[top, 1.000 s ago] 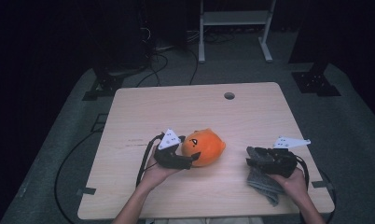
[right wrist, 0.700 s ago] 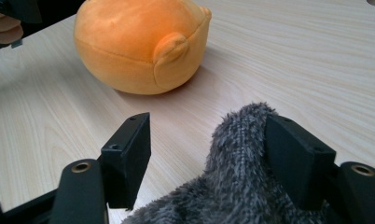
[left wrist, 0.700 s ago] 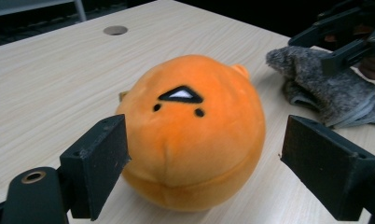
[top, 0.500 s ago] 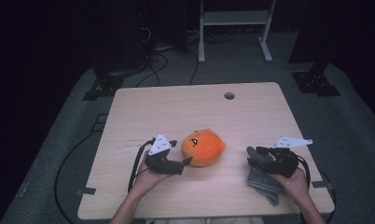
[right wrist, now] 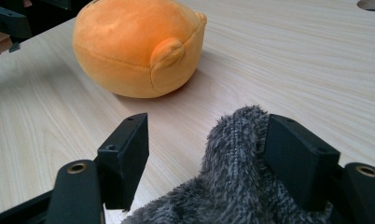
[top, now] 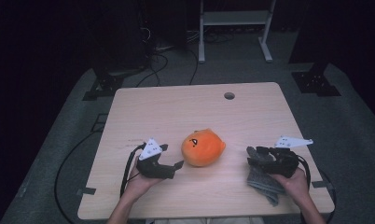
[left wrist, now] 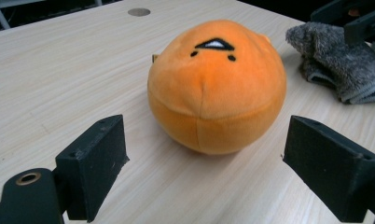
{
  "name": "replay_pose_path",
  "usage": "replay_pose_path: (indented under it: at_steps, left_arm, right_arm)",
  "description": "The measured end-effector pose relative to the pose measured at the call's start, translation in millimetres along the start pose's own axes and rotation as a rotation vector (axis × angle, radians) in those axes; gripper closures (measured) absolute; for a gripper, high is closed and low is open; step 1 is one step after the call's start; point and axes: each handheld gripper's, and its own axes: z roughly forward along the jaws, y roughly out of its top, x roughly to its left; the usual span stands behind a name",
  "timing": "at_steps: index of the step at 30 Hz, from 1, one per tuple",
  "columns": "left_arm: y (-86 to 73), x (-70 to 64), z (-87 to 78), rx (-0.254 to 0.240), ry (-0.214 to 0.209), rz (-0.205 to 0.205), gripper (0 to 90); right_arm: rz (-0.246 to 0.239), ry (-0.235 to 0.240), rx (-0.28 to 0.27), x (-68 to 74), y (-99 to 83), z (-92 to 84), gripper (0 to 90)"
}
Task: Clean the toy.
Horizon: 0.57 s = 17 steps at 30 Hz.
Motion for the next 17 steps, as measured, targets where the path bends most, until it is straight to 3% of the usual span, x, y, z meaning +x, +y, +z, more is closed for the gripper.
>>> replay_pose_path:
  at_steps: [4,17]
  left_arm:
    - [-9.5,1.9,-1.5,0.016,0.010,0.012,12.4]
    - [-23.2,7.4,0.6,0.006,0.014,-0.019,10.7]
  right_arm:
    - [-0.001,0.000,0.001,0.3,-0.8,0.1,29.8]
    - [0.011,0.018,-0.012,3.3,-7.0,-2.3,29.3]
